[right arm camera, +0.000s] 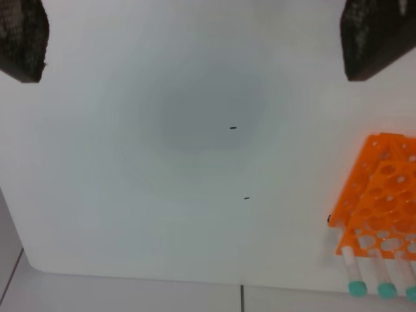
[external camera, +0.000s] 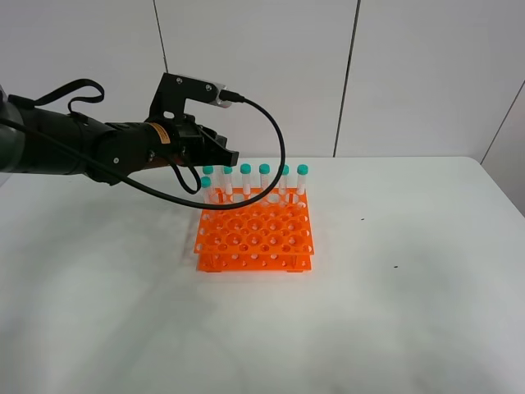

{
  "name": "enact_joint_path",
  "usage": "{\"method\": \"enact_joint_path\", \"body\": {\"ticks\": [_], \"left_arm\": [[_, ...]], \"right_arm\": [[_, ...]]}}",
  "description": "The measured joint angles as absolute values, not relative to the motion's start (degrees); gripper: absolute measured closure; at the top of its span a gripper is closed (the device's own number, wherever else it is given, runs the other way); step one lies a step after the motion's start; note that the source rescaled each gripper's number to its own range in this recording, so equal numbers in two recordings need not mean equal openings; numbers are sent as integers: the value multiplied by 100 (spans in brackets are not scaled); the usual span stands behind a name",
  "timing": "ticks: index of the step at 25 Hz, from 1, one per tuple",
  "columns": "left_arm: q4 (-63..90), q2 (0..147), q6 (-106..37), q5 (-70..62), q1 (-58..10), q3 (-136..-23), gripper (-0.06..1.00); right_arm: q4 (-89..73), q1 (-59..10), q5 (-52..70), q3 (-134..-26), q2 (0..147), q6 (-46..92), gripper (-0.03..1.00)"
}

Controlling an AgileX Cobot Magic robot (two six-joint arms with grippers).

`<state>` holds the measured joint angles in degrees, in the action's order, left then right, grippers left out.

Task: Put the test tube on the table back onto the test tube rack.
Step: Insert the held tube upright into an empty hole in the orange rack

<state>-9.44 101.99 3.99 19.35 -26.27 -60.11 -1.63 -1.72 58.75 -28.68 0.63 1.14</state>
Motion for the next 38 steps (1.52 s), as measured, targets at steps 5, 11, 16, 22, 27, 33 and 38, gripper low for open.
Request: {"method": "enact_joint_path", "body": {"ticks": [5,11,16,22,27,33,38], "left_arm": [[-1073,10445,399,2114,-2627,-6023,94],[-1135,10593,399,2275,-2627,-6023,94],[-1229,10753,399,2312,-2627,-6023,94],[-1276,10846,399,2334,-2627,-6023,94],[-1281,11105,400,2363,-2627,-6023,94],[-1281,11235,400,2444,-2627,-6023,94],[-1281,11398,400,2479,-2627,-6023,94]], "right_arm": [[-163,-172,5875,-2868,63,114,-3],[-163,-172,5875,-2868,63,114,-3],[-163,-172,5875,-2868,63,114,-3],[-163,-172,5875,-2868,63,114,-3],[-163,-172,5875,-2868,63,114,-3],[-163,-172,5875,-2868,63,114,-3],[-163,-172,5875,-2868,63,114,-3]]}}
